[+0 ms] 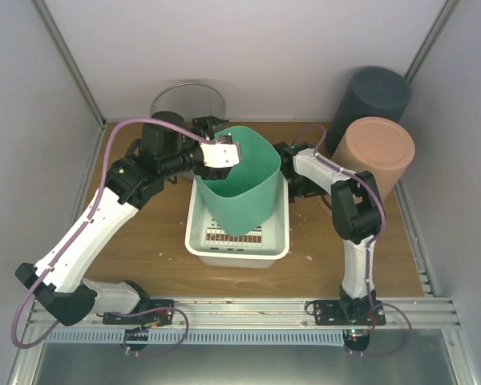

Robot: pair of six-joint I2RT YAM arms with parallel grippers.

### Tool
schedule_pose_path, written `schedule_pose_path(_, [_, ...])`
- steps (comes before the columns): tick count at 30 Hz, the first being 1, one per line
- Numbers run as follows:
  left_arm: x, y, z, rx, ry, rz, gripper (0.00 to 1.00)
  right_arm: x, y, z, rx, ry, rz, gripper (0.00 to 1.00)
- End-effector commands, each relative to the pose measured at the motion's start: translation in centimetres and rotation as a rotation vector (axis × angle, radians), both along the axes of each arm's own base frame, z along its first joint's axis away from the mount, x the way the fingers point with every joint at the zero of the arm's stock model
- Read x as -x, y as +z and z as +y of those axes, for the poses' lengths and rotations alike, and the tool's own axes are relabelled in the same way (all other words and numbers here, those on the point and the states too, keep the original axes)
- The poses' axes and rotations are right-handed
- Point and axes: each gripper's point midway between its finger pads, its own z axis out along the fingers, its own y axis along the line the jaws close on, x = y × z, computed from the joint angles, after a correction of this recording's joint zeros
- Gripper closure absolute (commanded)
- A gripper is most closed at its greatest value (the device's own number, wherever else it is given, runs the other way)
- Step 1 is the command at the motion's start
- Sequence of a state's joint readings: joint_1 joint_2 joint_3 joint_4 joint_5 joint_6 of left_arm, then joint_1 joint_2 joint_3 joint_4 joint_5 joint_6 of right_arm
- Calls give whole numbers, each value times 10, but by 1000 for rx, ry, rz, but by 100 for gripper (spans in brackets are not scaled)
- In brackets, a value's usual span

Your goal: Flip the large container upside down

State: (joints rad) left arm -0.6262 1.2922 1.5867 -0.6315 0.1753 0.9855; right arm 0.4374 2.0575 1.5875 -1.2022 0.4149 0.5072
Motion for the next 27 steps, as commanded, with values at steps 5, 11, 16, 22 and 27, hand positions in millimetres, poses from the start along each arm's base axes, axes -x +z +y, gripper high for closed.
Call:
schedule_pose_path(5, [3,19,4,53,2,-52,6,3,-19,-13,-20,-49,3,0])
schedule_pose_path(11, [4,23,5,55,4,-63,6,0,-26,-32,-32,-73,6,0])
schedule_pose_path(16, [5,36,3,60,-12,-73,4,-6,-28,-55,-23,-82,12,0])
schedule_pose_path(22, [11,29,2,29,-31,-15,1,-20,-24,-71,-18,-63,-4,0])
schedule_pose_path(27, [12,11,4,-14,-23,55,1,-24,-23,-80,-18,-57,-5,0])
